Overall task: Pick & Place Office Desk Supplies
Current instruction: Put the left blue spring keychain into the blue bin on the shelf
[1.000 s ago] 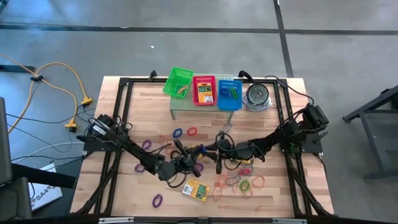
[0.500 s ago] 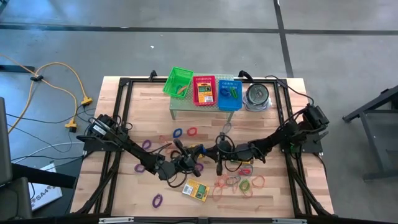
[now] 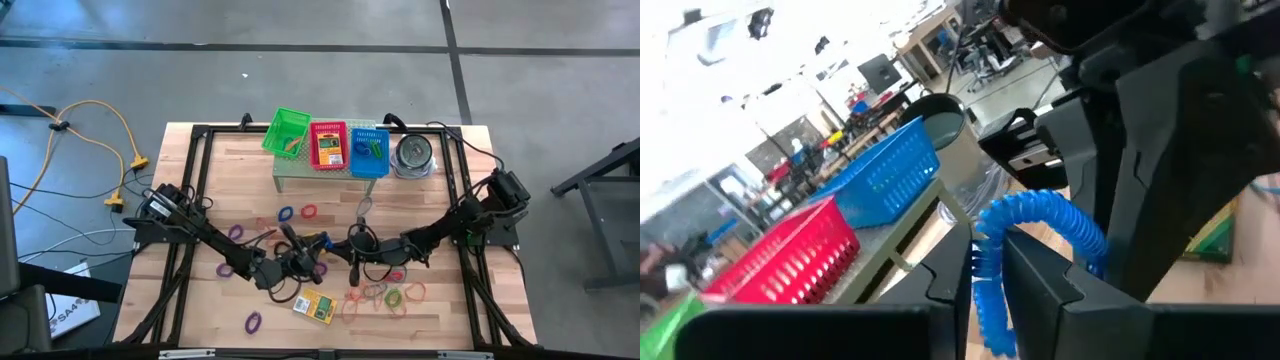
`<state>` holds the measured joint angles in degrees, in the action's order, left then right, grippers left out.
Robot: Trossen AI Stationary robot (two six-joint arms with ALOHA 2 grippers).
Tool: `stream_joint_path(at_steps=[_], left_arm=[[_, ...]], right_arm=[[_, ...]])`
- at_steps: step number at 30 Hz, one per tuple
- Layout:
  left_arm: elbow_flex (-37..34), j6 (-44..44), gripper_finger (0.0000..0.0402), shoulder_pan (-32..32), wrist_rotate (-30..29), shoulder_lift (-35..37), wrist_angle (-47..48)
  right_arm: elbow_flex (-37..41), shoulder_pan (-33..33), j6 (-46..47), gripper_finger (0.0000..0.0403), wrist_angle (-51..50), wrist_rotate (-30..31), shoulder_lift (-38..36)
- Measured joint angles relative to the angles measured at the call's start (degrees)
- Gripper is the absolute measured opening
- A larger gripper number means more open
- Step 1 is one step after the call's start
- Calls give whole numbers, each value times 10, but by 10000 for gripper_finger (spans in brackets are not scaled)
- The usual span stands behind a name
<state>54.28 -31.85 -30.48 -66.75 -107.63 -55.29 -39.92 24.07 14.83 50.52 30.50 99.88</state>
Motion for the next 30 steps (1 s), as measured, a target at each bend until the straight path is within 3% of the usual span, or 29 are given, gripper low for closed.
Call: stream_joint_path(at_steps=[12,21,27,30], left_arm=[[0,17,149,-4,11,0,0],[0,38,156,-33,18,6,-8],[0,-3,157,-42,-60,6,0],[0,-3,157,-46,-71,5,0]], right_arm=[[0,-1,1,3,-2,0,0],[0,-1,0,3,-8,7,0],[0,11,1,3,-22,36,-5],[0,16,-3,3,-33,55,-7]])
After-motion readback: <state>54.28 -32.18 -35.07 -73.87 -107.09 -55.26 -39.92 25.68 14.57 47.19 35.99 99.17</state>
